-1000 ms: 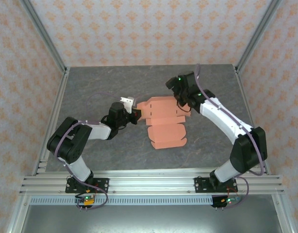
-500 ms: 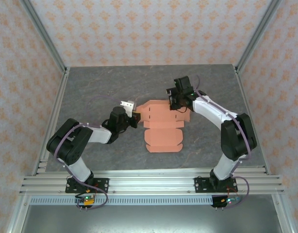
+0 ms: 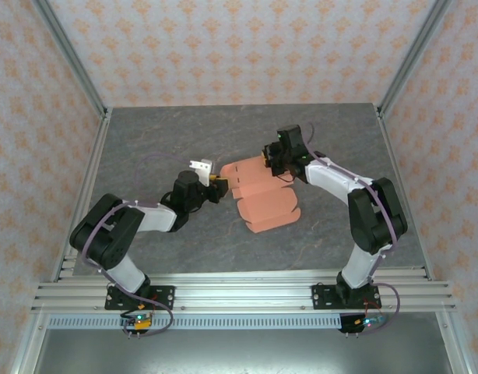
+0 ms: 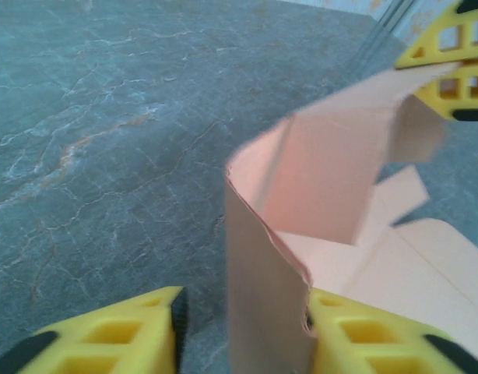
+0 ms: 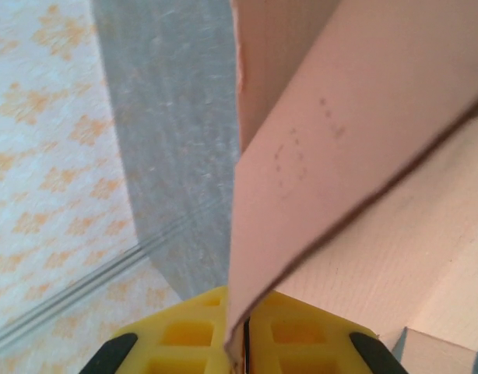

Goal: Fold the paper box

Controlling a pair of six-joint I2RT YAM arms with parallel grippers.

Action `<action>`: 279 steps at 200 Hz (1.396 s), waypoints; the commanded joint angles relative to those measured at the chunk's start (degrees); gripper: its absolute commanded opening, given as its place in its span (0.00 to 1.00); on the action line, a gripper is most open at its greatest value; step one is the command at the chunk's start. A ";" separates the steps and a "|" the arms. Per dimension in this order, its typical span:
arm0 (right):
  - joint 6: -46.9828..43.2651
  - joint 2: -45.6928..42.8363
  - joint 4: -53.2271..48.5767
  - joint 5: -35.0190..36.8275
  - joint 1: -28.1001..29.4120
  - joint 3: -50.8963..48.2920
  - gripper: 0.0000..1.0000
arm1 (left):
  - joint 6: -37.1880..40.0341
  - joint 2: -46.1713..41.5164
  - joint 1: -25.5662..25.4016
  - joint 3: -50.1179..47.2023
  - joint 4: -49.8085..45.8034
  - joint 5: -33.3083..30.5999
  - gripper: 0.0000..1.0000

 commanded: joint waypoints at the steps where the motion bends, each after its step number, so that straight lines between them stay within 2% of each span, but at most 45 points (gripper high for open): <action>1: -5.82 -0.52 14.77 -2.37 -0.88 -4.07 0.10 | 0.15 -5.60 -0.02 -0.90 -1.87 1.15 0.48; 11: -6.40 -0.30 19.89 -3.47 -1.13 -6.11 0.10 | 0.26 -7.59 0.22 -1.68 -3.05 1.03 0.53; 43: -9.21 0.38 28.44 -6.64 -1.92 -10.18 0.11 | -1.08 -15.42 2.56 -5.84 -4.73 1.82 0.56; 64: -11.69 1.30 31.33 -9.43 -2.32 -11.35 0.12 | 3.70 -18.12 3.62 -7.50 -7.43 -1.00 0.58; 78: -11.97 2.15 34.32 -10.57 -2.45 -12.57 0.12 | 6.00 -16.21 5.62 -6.99 -8.27 -0.10 0.58; 100: -11.57 4.47 39.85 -13.23 -2.62 -13.50 0.12 | 6.44 -10.07 7.72 -6.64 -3.78 2.68 0.56; 113: -10.33 5.86 43.45 -14.77 -2.74 -13.88 0.10 | 8.81 -7.43 6.99 -4.84 -3.79 5.70 0.54; 139: -9.07 7.00 45.56 -15.77 -2.86 -14.12 0.10 | 13.49 -5.43 3.45 -1.40 -7.55 4.25 0.54; 158: -9.33 6.90 45.25 -15.97 -2.81 -14.39 0.10 | 13.47 -2.74 3.16 0.22 -6.42 6.34 0.54; 210: -9.20 7.73 47.45 -16.68 -2.80 -15.49 0.10 | 14.05 3.24 2.39 4.57 -5.26 7.18 0.51; 239: -9.40 8.28 48.65 -16.95 -2.74 -16.04 0.10 | 14.49 6.00 1.55 6.87 -5.03 9.12 0.47; 279: -9.11 8.86 50.27 -16.53 -2.36 -16.70 0.09 | 13.89 7.72 0.54 8.19 -4.00 9.55 0.35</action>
